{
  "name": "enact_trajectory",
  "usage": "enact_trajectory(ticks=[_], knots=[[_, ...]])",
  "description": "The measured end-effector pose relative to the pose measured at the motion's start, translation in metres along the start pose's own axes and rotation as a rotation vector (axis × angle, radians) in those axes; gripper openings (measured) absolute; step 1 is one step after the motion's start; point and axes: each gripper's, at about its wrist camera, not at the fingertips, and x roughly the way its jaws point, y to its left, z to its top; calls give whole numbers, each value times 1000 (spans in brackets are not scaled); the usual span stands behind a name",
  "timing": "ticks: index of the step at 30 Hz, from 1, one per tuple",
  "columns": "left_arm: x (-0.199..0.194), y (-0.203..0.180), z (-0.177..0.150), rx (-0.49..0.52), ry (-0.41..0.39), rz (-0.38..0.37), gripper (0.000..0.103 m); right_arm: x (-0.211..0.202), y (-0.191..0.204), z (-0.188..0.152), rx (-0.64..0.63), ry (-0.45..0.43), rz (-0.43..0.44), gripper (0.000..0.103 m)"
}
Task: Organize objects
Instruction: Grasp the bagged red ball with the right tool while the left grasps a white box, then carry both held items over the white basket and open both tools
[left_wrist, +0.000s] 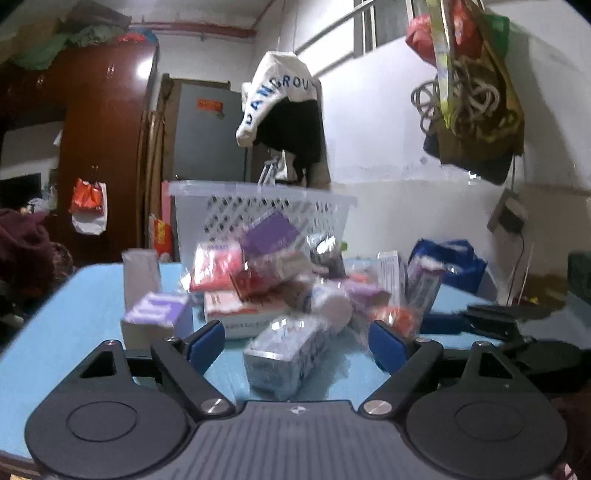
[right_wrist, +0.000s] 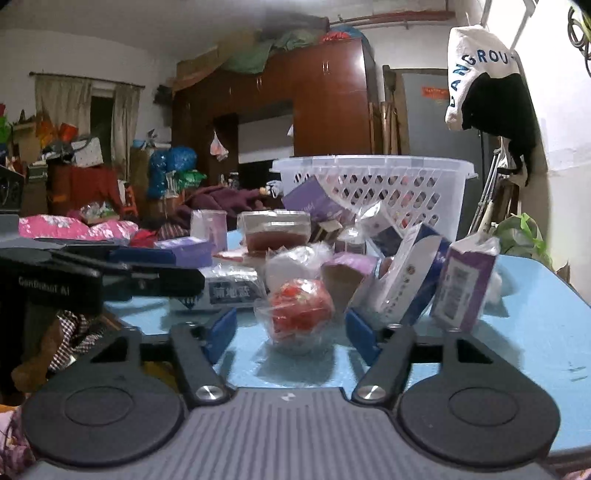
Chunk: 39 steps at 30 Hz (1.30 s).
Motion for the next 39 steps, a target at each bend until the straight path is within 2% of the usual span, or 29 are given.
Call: enact_trajectory(ticks=[2,4,5,7,8,14,22,30,34,37,39], knots=[[6,2,-5,9,17,6,88,-3,-2,-3,9,4,0,46],[12,3,-9,-2,22,9,88,-14,-3,-8,26,-10,1,44],[12,4,-11,-9,21,5,85,-22,-3,-10,34,-15,7,44],[15,3,-13,-8,25,-3,68,-32,-3,-13,36,-27,7,44],[15,0,-15,-2,26,1,45,-34,-4,-13,36,-30,2,44],[1,-10,-15,25,-47,17,44,-42,-12,-10,54,-44,-2,44],[-8,1,-11,-32,-81,36,44,-52,-19,-6,59,-70,-5,44],[-20,9,-5,-60,-132,16,44,-71,-25,8,94,-132,43,44],[-26,17,27,-111,-185,-13,44,-67,-26,44,16,-170,3,43],[-8,30,74,-150,-209,-14,44,-41,-34,98,-53,-198,-49,43],[15,42,108,-190,-194,-6,44,-12,-41,131,-92,-179,-103,43]])
